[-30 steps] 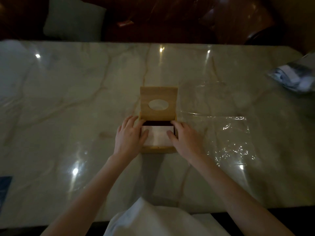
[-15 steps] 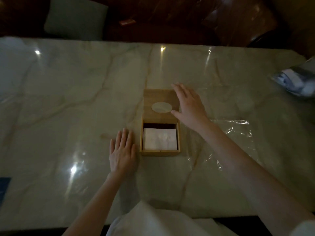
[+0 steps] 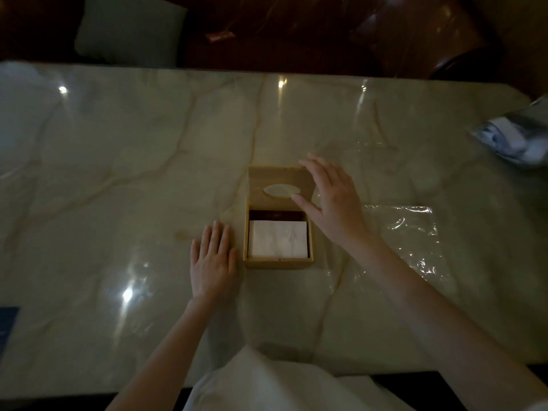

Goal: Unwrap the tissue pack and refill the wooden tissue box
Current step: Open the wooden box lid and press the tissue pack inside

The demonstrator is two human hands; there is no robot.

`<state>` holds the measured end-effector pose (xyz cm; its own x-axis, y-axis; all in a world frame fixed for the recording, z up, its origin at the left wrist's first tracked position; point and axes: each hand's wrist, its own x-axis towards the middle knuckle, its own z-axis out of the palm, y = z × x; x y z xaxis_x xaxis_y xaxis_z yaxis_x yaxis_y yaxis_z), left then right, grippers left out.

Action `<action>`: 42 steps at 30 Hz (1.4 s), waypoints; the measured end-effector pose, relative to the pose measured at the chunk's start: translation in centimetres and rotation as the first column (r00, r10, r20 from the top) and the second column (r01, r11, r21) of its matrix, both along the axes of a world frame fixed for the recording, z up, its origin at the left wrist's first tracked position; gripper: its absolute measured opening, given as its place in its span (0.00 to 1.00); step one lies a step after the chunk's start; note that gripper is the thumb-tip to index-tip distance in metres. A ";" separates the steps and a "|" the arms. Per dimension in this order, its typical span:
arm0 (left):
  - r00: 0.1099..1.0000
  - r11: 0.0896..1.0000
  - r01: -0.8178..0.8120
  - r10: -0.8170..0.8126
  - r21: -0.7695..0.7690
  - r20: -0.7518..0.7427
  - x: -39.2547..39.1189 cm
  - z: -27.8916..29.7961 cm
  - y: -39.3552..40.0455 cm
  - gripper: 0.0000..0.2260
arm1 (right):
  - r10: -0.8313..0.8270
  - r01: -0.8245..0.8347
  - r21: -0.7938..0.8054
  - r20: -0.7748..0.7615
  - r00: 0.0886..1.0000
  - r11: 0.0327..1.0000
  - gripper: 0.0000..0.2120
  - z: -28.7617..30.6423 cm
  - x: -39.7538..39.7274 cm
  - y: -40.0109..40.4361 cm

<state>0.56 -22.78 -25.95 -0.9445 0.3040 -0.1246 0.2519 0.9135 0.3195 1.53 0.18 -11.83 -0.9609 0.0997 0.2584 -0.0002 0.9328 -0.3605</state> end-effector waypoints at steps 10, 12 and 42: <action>1.000 1.000 0.010 -0.010 0.016 -0.008 -0.1 -0.4 -0.2 0.23 | -0.060 0.069 0.079 -0.110 0.992 0.995 0.16 -1.1 5.5 -2.9; 1.000 1.000 0.011 -0.011 0.010 -0.003 -0.2 -0.4 -0.2 0.23 | -0.052 0.060 0.097 -0.078 0.996 0.993 0.18 -1.8 6.6 -3.3; 0.999 0.986 -0.019 0.026 0.164 -0.042 -4.0 11.1 4.9 0.14 | 0.156 -0.093 -0.194 0.340 0.928 0.977 0.10 -0.3 3.1 0.3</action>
